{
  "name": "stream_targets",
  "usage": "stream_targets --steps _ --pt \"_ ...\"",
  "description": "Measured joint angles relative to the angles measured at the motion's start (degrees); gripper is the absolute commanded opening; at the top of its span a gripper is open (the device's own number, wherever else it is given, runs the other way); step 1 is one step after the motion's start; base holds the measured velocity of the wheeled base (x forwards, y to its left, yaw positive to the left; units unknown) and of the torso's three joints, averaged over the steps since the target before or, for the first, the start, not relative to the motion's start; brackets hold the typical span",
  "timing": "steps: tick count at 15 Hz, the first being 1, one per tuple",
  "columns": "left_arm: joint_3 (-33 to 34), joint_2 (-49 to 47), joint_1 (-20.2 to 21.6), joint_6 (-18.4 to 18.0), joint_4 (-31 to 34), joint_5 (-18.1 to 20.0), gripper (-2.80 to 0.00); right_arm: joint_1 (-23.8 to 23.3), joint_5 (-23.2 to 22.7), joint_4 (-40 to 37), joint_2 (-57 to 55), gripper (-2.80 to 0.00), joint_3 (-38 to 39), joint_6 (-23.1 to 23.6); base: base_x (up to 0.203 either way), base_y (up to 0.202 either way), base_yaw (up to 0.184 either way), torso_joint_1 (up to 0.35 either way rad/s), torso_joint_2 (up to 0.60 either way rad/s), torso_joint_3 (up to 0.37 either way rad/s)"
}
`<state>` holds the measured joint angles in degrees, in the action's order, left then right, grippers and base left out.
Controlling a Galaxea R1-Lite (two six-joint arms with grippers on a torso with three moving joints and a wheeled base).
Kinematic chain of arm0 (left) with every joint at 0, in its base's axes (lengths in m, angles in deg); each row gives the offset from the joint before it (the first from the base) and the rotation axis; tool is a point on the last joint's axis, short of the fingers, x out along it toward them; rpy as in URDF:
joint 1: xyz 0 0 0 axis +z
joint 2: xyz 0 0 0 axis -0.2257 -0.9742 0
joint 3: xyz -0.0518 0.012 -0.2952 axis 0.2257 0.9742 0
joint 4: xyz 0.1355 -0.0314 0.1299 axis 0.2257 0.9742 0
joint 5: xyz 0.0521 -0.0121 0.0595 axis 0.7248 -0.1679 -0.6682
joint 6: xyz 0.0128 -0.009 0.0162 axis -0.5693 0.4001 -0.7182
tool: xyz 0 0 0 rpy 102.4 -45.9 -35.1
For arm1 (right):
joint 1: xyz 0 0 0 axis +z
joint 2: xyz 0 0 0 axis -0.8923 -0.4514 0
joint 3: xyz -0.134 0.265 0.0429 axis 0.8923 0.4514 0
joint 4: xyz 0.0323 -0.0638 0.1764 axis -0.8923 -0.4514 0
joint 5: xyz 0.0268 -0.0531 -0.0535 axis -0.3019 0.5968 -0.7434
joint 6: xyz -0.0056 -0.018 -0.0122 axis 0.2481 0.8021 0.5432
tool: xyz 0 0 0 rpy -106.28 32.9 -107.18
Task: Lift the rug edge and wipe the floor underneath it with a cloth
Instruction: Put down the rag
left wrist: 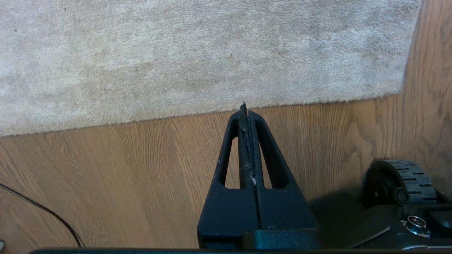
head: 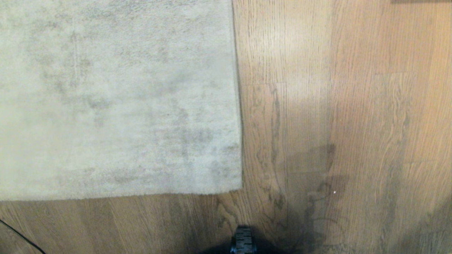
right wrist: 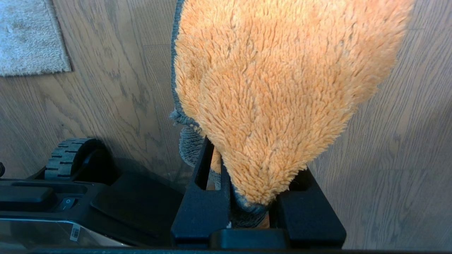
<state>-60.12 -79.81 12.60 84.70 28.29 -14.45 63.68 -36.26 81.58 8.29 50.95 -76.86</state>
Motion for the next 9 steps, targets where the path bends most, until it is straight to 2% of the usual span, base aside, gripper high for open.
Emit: stream_targets --steps 9 --pt "-0.05 0.00 0.00 0.00 0.01 0.01 -2.80 0.00 -0.02 0.01 0.00 -2.80 0.00 0.00 0.000 0.000 0.000 0.000 0.00 0.000"
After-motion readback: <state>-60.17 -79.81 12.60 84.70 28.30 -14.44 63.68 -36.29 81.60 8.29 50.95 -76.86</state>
